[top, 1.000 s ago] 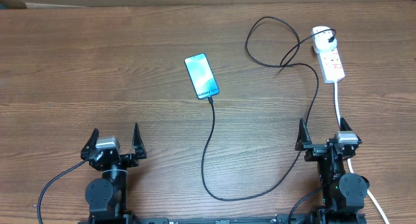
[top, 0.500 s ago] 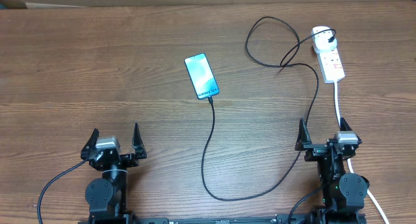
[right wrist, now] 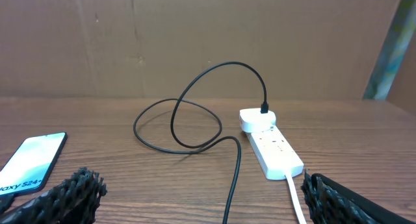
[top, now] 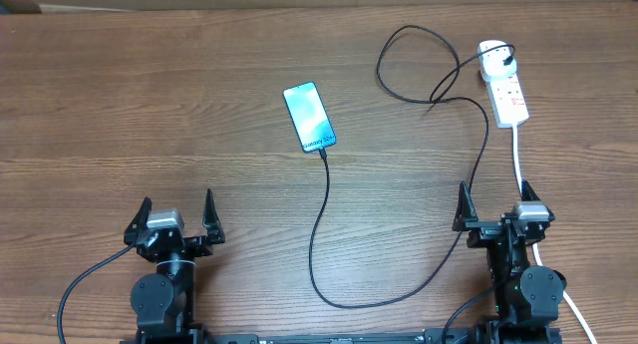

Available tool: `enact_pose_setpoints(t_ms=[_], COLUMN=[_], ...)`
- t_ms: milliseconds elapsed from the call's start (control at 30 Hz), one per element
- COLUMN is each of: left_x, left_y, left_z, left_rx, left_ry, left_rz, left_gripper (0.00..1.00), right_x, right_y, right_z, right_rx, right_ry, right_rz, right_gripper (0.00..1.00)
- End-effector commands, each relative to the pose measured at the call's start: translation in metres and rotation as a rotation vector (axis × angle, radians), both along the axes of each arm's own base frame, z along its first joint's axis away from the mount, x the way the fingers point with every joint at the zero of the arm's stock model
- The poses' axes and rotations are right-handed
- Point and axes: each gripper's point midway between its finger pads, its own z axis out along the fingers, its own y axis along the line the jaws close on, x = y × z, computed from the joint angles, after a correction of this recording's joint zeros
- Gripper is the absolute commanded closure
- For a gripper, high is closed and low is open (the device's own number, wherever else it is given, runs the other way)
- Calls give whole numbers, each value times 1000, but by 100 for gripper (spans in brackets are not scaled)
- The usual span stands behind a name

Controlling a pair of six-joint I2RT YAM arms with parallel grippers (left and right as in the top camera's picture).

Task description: Plug charger to phone and switch on socket

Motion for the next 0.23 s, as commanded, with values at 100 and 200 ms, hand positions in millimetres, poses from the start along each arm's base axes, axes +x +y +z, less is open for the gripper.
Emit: enact_pose_setpoints(t_ms=[100, 200], left_x=[0, 0], left_y=[-3, -3], left_z=[1, 1], left_rx=[22, 22], left_ry=[-5, -5], left_rz=[-18, -18], left_gripper=[0, 0], right_x=[0, 0], right_y=[0, 0], right_z=[-1, -1], right_rx=[-1, -1], right_ry=[-5, -5], right_rz=[-4, -3], right_gripper=[0, 0])
